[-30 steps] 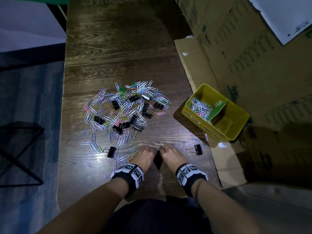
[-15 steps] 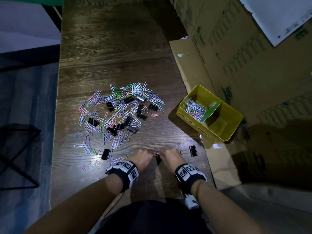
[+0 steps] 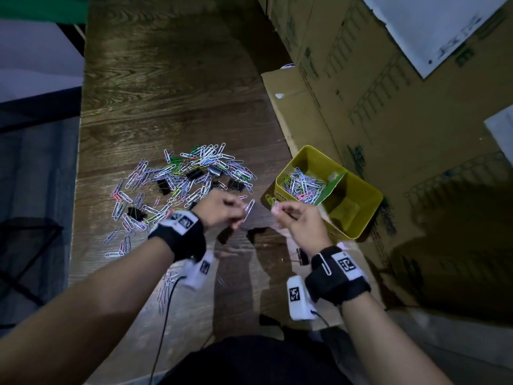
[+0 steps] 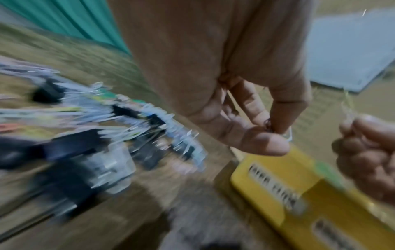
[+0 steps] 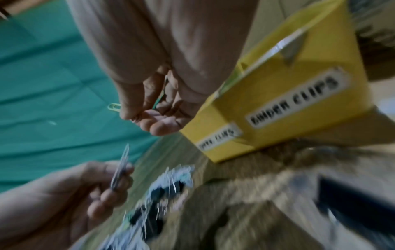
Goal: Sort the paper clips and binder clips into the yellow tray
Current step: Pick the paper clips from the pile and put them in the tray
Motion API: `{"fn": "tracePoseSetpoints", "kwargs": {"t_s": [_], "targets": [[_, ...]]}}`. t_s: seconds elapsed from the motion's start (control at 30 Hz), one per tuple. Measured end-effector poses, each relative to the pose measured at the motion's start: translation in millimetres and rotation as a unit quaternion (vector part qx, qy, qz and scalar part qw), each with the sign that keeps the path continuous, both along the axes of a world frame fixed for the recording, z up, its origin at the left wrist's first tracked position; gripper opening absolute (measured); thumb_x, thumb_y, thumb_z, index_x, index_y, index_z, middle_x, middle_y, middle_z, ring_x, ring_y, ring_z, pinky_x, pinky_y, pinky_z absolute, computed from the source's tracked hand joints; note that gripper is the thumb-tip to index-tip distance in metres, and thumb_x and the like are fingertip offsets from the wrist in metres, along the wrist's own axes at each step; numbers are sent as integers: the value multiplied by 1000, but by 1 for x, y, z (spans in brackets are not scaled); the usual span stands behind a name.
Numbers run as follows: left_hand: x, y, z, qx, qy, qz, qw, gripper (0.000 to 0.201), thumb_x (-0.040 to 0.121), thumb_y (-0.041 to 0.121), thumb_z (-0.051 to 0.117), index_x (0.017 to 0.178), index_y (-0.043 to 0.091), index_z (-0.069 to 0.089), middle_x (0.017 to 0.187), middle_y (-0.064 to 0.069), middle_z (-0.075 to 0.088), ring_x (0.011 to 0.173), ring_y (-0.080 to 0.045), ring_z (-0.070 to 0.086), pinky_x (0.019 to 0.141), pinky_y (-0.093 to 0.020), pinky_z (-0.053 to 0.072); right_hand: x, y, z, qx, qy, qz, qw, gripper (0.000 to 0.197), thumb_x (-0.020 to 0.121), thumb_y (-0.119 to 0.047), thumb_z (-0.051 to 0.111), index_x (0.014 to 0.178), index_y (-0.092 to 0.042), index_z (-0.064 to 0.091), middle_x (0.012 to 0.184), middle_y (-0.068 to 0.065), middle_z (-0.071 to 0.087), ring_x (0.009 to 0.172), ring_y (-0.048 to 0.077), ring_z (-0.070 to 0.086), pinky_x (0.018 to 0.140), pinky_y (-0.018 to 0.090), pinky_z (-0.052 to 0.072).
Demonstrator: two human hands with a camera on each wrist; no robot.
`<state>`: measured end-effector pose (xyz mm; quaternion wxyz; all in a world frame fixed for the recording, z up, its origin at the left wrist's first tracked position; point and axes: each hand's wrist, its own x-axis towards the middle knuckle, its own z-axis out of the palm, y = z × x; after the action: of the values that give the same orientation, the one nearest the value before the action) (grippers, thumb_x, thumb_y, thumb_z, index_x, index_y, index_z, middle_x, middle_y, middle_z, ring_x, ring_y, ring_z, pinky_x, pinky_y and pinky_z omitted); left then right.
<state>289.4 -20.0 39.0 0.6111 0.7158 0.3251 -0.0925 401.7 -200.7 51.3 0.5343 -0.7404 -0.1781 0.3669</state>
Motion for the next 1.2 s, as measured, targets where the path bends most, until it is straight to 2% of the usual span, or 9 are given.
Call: {"fn": "tracePoseSetpoints", "kwargs": {"t_s": [0.13,0.27,0.47,0.63,0.7,0.77,0.97,1.07,1.2], "targets": [[75,-8,34,27,-74,-3,997,18,78,-4,64,64,7,66,50,-8,62,42,-14,57,51,-24,53,40,1,21,18,-53,-80,995,16,82,-14,72,72,-25,70,80,-4,72,75,9,66,76,35,55],[127,-25,38,211,-42,-67,974,7,80,17,69,77,13,73,59,-2,65,54,-12,61,68,-25,54,73,6,36,-29,-142,-126,981,6,80,-24,73,74,-22,72,75,-4,72,73,12,67,75,33,57],[140,-35,31,308,24,-214,927,27,86,20,62,112,14,66,107,-11,68,98,-24,61,87,-27,45,99,18,31,-183,-252,-21,950,13,84,-26,69,84,-14,75,84,5,73,89,24,66,88,37,53],[103,-17,16,146,-53,-45,987,18,86,0,60,100,6,68,85,-8,71,65,-9,63,66,-19,54,102,31,17,-297,-296,79,904,14,87,-27,65,85,-17,73,86,10,70,83,29,64,87,40,54],[82,-6,13,109,-62,2,992,18,86,-8,55,92,5,66,76,-6,68,62,-7,63,68,-26,56,98,36,14,-341,-321,128,874,18,88,-30,61,97,-19,72,91,10,69,88,30,63,91,42,50],[55,7,13,103,-58,4,993,16,86,-9,56,93,0,66,71,-2,65,55,2,60,62,-19,52,92,40,10,-370,-331,149,855,25,87,-33,61,106,-19,68,101,11,69,98,31,62,95,44,45],[-40,64,16,173,30,-13,984,8,83,7,66,90,5,69,57,13,65,48,5,56,55,-10,47,63,51,12,-352,-378,97,851,19,88,-36,62,89,-21,72,93,13,70,94,33,61,89,42,43],[-91,89,15,240,67,-17,968,9,84,9,66,88,15,70,70,-1,68,60,-12,62,66,-26,52,37,59,18,-287,-407,79,863,20,86,-39,64,82,-21,72,88,9,70,85,31,63,84,40,46],[-147,94,5,311,133,-87,937,12,83,15,66,94,16,71,83,2,66,74,-12,58,71,-23,46,-14,77,13,-191,-402,150,883,22,85,-43,63,83,-22,71,90,4,70,80,22,65,78,39,53]]}}
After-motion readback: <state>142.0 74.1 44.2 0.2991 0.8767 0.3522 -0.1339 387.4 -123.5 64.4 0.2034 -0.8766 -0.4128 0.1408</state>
